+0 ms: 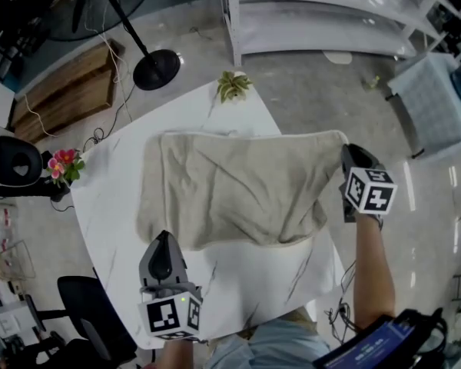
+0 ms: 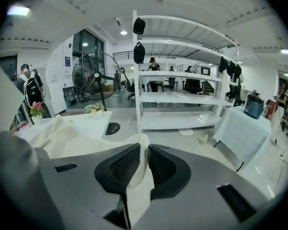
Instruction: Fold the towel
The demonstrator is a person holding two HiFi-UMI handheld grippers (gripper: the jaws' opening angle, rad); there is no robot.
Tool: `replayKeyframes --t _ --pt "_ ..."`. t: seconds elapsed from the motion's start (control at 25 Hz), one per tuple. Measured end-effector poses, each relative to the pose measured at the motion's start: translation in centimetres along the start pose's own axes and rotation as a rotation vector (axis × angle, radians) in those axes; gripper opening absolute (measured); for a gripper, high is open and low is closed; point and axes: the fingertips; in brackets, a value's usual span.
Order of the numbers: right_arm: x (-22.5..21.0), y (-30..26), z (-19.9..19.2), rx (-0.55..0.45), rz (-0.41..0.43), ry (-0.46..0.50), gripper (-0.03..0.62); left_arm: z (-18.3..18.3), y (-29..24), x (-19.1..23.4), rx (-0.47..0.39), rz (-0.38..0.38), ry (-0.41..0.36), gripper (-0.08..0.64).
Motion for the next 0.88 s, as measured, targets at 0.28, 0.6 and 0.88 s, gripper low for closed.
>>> replayKeyframes --t 0.28,0.6,0.88 --pt "4.4 1.7 2.1 -0.073 0.121 0.028 0.213 -1.5 -0.5 1.3 0.024 0.012 -0.031 0.008" --pt "13.3 4.8 6.9 -0.174 0.257 0.146 0.208 -4.1 0.9 4.5 0.058 0.061 -0.016 0.009" --pt "29.2 8.1 5.4 -0.178 0.574 0.253 0.177 -6.2 0.4 9.7 0.088 0.152 0.018 0.010"
Point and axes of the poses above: the fingertips, and each gripper's own axes: y backward along the fingers, x to its left, z out of its top, and after that the axes turned 6 degrees about y, right-handed
